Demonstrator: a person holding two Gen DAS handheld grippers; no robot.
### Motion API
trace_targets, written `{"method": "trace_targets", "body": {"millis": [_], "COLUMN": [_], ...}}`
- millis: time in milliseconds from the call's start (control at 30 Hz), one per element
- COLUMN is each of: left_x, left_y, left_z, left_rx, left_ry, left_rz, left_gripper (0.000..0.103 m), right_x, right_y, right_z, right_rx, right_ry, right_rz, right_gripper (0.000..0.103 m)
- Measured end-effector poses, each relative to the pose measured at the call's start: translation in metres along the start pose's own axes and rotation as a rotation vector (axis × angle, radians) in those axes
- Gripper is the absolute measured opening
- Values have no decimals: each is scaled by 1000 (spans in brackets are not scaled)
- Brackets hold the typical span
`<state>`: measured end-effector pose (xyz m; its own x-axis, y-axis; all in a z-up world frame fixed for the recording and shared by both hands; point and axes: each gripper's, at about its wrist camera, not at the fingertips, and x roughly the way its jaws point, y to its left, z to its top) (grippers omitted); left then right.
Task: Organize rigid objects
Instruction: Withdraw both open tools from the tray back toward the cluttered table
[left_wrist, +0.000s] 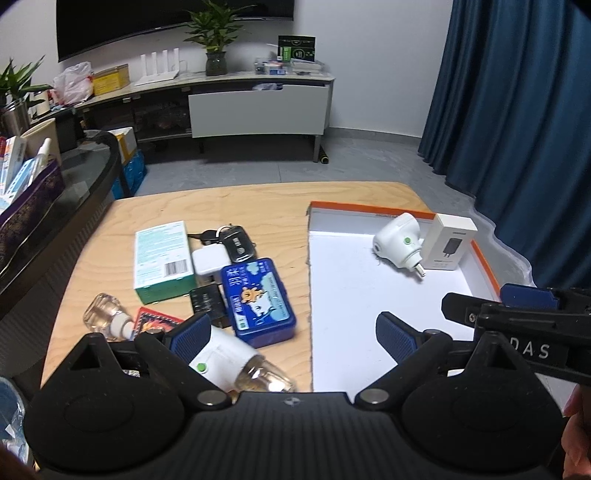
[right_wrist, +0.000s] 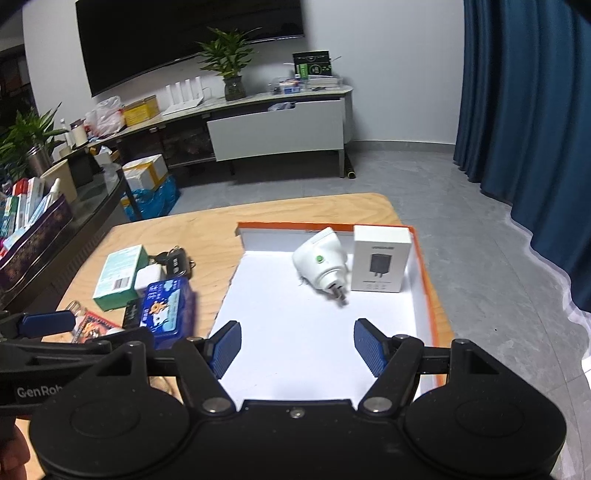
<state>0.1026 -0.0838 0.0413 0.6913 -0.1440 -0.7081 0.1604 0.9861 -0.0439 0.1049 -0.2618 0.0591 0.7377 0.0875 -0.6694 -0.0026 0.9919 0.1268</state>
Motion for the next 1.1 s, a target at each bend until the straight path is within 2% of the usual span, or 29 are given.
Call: {"method": "trace_targets", "body": {"millis": [500, 767, 967, 1100], "left_x": [-8, -15, -9, 1], "left_y": [25, 77, 117, 128], "left_z": [-15, -33, -51, -54], "left_rx": [-38, -111, -166, -156], "left_ry": [-9, 1, 41, 55], "left_rz": [21, 76, 146, 166], "left_gripper": [99, 99, 99, 99], "right_x": [4, 8, 11, 13], "right_y": [22, 35, 37, 38], "right_z": [-8, -17, -21, -22], "right_rx": [-41, -59, -59, -56], "right_ry": [24, 42, 55, 59], "right_rz": [30, 59, 76, 81], "right_gripper": [81, 81, 81, 81]}}
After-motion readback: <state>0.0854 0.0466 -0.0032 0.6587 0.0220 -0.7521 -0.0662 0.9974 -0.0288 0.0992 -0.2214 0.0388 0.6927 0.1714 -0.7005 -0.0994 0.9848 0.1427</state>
